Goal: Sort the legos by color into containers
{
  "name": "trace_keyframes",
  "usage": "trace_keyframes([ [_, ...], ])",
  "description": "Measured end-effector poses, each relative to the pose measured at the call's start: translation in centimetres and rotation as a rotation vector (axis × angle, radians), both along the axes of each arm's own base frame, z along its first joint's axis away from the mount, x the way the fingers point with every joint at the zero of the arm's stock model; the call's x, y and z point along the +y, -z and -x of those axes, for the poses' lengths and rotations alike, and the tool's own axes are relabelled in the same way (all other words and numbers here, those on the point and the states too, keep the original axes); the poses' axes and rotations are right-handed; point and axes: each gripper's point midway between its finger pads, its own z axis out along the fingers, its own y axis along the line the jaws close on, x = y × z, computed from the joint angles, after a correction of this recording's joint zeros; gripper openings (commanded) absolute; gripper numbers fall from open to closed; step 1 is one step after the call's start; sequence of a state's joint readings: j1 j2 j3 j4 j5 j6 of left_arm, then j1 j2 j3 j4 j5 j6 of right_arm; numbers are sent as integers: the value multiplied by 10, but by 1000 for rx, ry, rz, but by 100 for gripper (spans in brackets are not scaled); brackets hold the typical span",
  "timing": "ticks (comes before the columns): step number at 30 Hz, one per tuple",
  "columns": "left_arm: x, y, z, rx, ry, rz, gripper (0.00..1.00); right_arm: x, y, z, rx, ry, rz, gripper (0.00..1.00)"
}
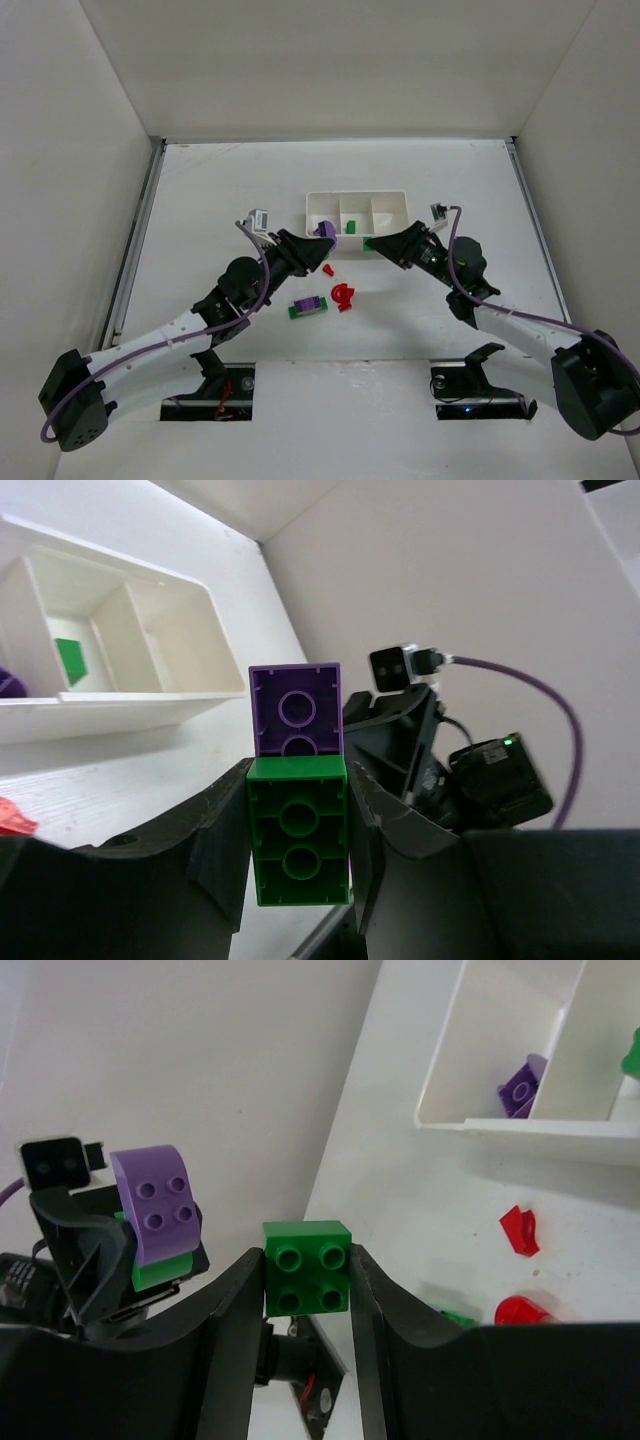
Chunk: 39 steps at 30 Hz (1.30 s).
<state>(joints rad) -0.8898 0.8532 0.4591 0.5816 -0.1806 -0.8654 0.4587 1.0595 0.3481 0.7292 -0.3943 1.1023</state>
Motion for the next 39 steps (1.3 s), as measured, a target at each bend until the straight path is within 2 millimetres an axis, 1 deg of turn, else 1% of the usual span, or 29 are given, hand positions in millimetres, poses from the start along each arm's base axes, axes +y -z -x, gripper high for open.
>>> trace_keyframes([
  [5,8,19,-6,1,-42,-113,14,-2,2,-18,-16,66,90,36],
  [7,10,23,-8,-4,-52,-149,14,-2,4,-27,-19,93,134,36],
  [12,11,18,-13,-32,-74,-190,14,-4,12,-47,-19,155,237,36],
  [16,14,22,-18,-33,-89,-215,14,-5,18,-62,-13,185,303,36],
  [18,19,21,-22,-36,-108,-219,14,-4,23,-70,-6,190,330,35],
  [25,42,8,-29,-69,-176,-184,14,9,38,-100,27,193,409,35],
  [28,52,10,-28,-75,-195,-177,14,17,43,-110,35,191,440,35],
  [34,68,18,-26,-79,-226,-174,15,35,46,-130,35,186,483,35],
  [39,77,24,-31,-70,-257,-186,15,43,46,-138,23,186,522,35],
])
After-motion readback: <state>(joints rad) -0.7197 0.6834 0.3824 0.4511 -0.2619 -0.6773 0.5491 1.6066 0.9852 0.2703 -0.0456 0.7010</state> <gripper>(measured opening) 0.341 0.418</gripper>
